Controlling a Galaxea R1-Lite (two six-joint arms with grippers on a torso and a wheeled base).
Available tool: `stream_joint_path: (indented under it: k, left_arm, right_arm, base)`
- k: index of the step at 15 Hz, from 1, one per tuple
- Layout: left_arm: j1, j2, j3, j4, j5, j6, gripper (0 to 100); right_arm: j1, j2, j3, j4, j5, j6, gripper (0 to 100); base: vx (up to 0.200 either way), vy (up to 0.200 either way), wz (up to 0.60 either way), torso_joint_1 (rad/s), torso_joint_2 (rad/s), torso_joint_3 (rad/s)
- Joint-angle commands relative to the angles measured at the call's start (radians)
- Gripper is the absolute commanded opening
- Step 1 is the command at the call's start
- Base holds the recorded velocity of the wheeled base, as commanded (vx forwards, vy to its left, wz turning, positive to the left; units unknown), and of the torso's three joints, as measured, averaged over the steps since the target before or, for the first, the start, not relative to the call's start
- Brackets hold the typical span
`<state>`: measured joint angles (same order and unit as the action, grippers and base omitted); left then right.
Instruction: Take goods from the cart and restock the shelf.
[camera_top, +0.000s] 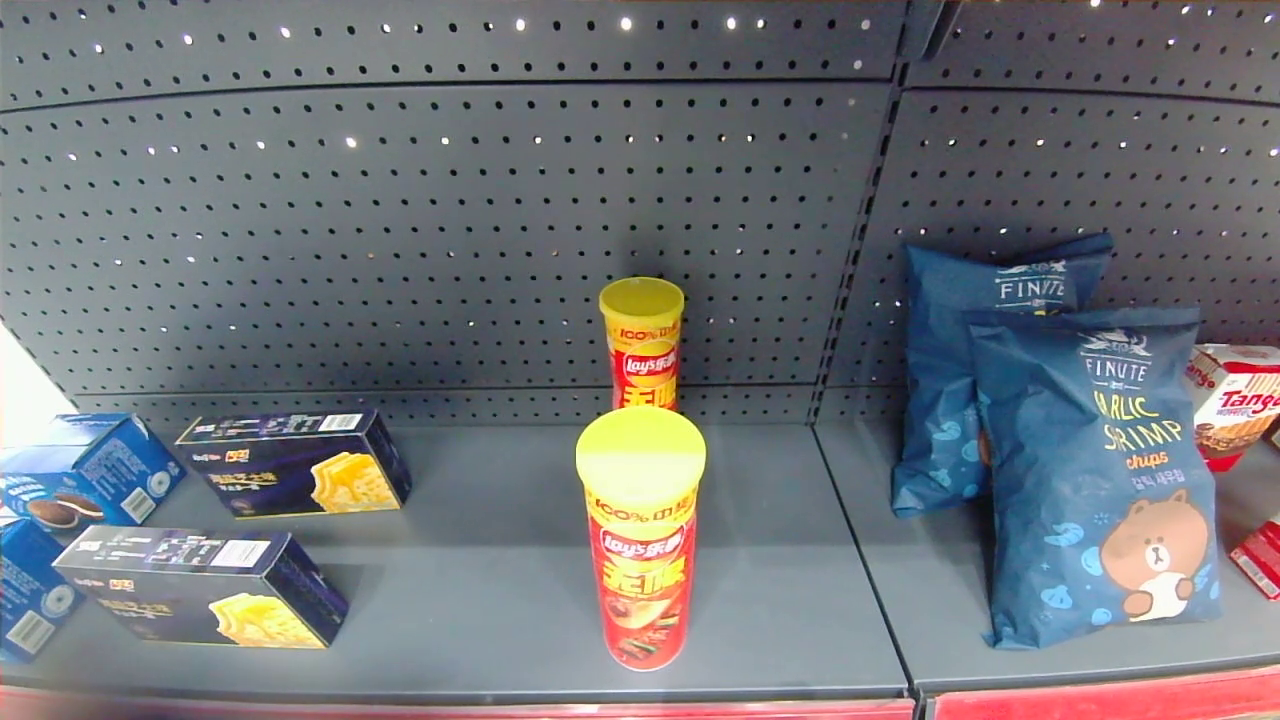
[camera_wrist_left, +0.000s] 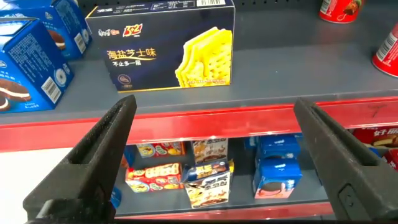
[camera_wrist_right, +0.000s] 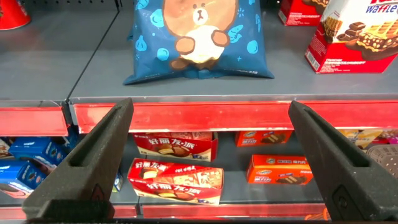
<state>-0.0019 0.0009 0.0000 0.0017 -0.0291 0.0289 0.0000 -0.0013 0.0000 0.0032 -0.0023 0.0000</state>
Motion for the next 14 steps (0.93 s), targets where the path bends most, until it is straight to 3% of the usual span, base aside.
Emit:
stream_joint_path:
  k: [1,11,14]
  left_arm:
    - [0.000,-0.001,0.000,0.000,0.000,0.000,100]
    - [0.000,-0.001,0.000,0.000,0.000,-0.001,100]
    - [0.000,-0.001,0.000,0.000,-0.003,0.005,100]
  right_arm:
    - [0.000,0.001,0.000,0.000,-0.001,0.000,100]
    - [0.000,0.001,0.000,0.000,-0.001,-0.002,100]
    - [0.000,0.001,0.000,0.000,-0.001,0.000,100]
  base:
    - [0.000,0.000,0.00,0.000,0.00,0.000]
    - [0.000,0.000,0.00,0.000,0.00,0.000]
    - [0.000,0.133,0.00,0.002,0.00,0.003]
